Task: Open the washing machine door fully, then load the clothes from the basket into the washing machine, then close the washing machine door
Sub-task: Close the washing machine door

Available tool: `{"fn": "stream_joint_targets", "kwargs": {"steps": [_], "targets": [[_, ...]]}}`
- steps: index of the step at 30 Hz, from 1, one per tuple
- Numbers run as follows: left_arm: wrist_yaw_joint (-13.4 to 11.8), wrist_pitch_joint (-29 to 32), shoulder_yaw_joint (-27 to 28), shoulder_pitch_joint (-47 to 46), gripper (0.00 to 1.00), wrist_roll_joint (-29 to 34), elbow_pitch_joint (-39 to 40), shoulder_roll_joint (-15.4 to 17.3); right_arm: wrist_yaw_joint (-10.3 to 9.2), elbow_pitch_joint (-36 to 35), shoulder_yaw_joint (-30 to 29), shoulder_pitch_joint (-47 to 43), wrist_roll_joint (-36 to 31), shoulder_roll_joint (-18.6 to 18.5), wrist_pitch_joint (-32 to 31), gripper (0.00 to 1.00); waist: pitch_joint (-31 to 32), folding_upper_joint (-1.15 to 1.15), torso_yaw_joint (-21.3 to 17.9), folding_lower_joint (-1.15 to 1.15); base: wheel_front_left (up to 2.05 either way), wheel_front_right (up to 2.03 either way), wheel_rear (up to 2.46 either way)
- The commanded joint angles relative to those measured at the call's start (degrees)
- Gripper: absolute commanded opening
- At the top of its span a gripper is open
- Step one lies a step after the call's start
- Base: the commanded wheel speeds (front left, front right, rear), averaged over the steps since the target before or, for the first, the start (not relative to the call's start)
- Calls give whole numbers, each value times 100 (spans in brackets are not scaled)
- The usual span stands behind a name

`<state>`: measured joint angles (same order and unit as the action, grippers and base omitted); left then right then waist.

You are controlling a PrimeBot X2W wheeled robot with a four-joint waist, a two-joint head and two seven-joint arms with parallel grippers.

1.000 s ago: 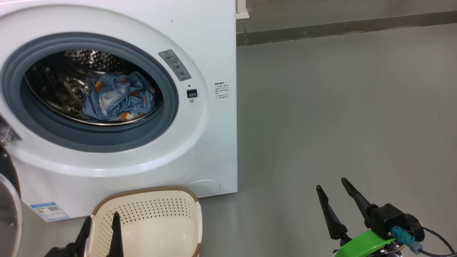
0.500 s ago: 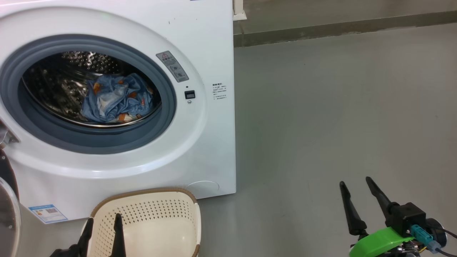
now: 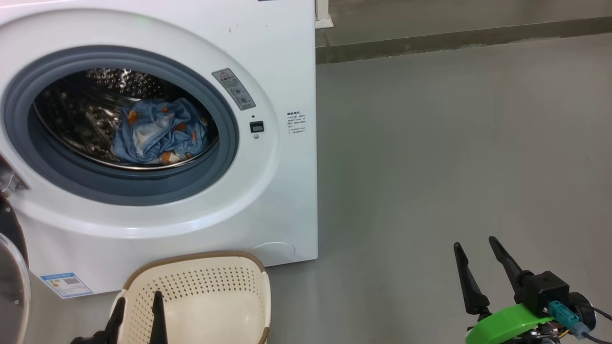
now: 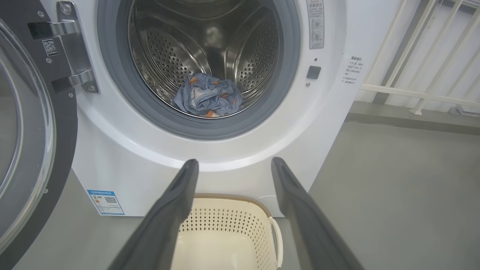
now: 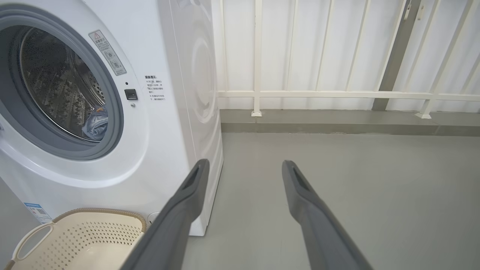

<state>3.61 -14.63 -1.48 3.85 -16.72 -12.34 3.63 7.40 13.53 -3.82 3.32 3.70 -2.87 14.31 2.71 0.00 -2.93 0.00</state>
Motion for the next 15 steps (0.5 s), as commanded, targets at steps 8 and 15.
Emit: {"fn": "stream_joint_targets", "kwargs": {"steps": [8,15], "targets": [[123,-37,284,-224,100,117,-79,-28,9,-286,250,112,50,-1,69,100,-3,0,24,0,0,0,0],[171,-37,326,-250,100,162,-179,-49,9,-309,286,104,72,-1,69,100,-2,0,30,0,0,0,0]]}}
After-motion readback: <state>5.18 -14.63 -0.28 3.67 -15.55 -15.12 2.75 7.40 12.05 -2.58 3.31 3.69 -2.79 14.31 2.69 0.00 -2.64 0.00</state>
